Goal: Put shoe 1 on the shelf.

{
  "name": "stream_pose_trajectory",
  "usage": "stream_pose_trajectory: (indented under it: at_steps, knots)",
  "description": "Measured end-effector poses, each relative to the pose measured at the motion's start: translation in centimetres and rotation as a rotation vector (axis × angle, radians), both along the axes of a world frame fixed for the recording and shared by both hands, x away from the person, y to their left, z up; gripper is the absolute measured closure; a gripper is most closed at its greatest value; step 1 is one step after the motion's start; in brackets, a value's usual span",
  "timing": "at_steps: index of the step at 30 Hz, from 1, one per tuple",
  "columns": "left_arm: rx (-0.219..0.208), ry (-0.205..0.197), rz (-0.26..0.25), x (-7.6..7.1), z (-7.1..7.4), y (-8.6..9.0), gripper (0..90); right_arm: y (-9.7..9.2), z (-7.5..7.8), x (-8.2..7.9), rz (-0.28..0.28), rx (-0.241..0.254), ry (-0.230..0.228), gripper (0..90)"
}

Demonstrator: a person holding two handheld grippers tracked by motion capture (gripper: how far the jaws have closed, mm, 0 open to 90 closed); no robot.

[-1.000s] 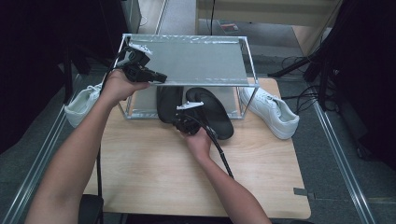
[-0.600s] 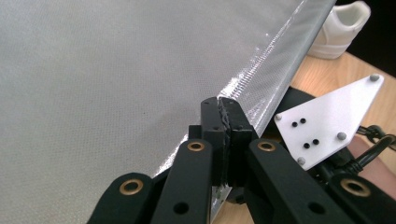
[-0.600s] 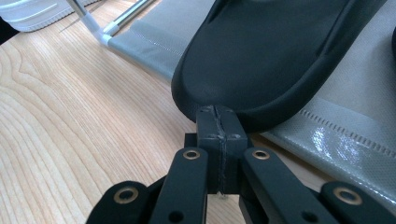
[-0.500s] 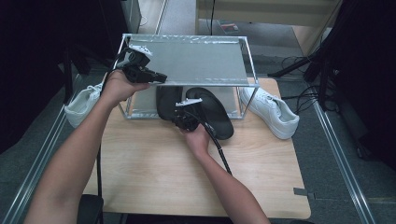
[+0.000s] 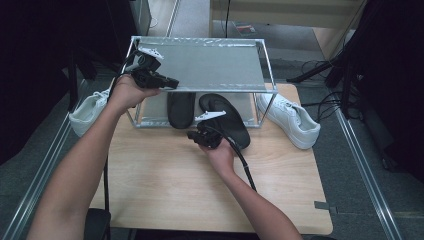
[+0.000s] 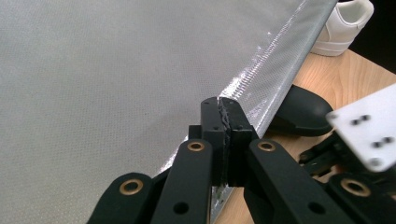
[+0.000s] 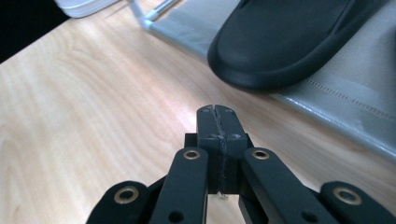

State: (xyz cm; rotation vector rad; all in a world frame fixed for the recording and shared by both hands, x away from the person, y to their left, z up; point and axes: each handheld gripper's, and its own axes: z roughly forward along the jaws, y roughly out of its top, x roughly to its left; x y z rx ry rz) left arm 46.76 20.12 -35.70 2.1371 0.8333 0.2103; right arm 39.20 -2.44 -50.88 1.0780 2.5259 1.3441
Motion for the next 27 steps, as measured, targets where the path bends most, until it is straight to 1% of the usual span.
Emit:
stream_pose_trajectory:
  at_steps: [2,4,7,8,10,15,16,17,18,19,20,21,22,23,24,25,26,27]
  knots:
    - [0.004,0.000,0.000,0.0,0.0,-0.1,90.0,-0.7,0.3,-0.5,0.010,0.010,-0.008,90.0]
    - [0.009,0.000,0.004,0.0,0.1,-0.1,90.0,-1.7,0.7,-1.2,0.022,0.031,-0.001,90.0]
    - [0.015,-0.001,0.003,0.0,0.1,-0.2,90.0,-2.3,1.1,-1.7,0.025,0.035,-0.010,90.0]
    - [0.016,-0.001,0.005,0.0,0.1,-0.2,90.0,-3.0,1.4,-2.0,0.027,0.043,-0.017,90.0]
    - [0.017,-0.001,0.002,0.0,0.1,-0.1,90.0,-3.8,1.7,-2.3,0.027,0.049,-0.020,90.0]
    - [0.020,0.001,0.004,0.0,0.2,-0.2,90.0,-6.1,2.0,-2.8,0.012,0.036,-0.037,90.0]
    - [0.020,0.000,0.004,0.0,0.2,-0.2,90.0,-6.6,2.0,-2.9,0.005,0.035,-0.036,90.0]
    - [0.019,0.000,0.008,0.0,0.2,-0.2,90.0,-6.6,2.0,-2.9,0.005,0.035,-0.036,90.0]
    - [0.020,-0.001,0.006,0.0,0.2,-0.2,90.0,-7.5,1.9,-3.0,-0.011,0.031,-0.033,90.0]
    - [0.020,0.000,0.004,0.0,0.2,-0.2,90.0,-7.5,1.9,-3.0,-0.011,0.031,-0.033,90.0]
    - [0.023,-0.002,0.005,-0.1,0.2,-0.2,90.0,-8.3,1.8,-3.1,-0.017,0.030,-0.027,90.0]
    - [0.025,-0.004,0.003,-0.1,0.2,-0.2,90.0,-8.8,1.8,-3.2,-0.019,0.028,-0.032,90.0]
    - [0.024,-0.003,0.004,-0.1,0.2,-0.2,90.0,-8.8,1.8,-3.2,-0.019,0.028,-0.032,90.0]
    - [0.023,-0.002,0.005,-0.1,0.2,-0.2,90.0,-9.2,1.8,-3.3,-0.025,0.023,-0.035,90.0]
    - [0.021,-0.001,0.005,0.0,0.2,-0.2,90.0,-10.0,1.7,-3.5,-0.032,0.021,-0.033,90.0]
    - [0.021,-0.001,0.005,0.0,0.2,-0.2,90.0,-10.0,1.7,-3.5,-0.032,0.021,-0.033,90.0]
    - [0.018,0.000,0.008,0.0,0.2,-0.2,90.0,-10.9,1.7,-3.7,-0.042,0.024,-0.036,90.0]
    - [0.018,0.000,0.008,0.0,0.2,-0.2,90.0,-10.9,1.7,-3.7,-0.042,0.024,-0.036,90.0]
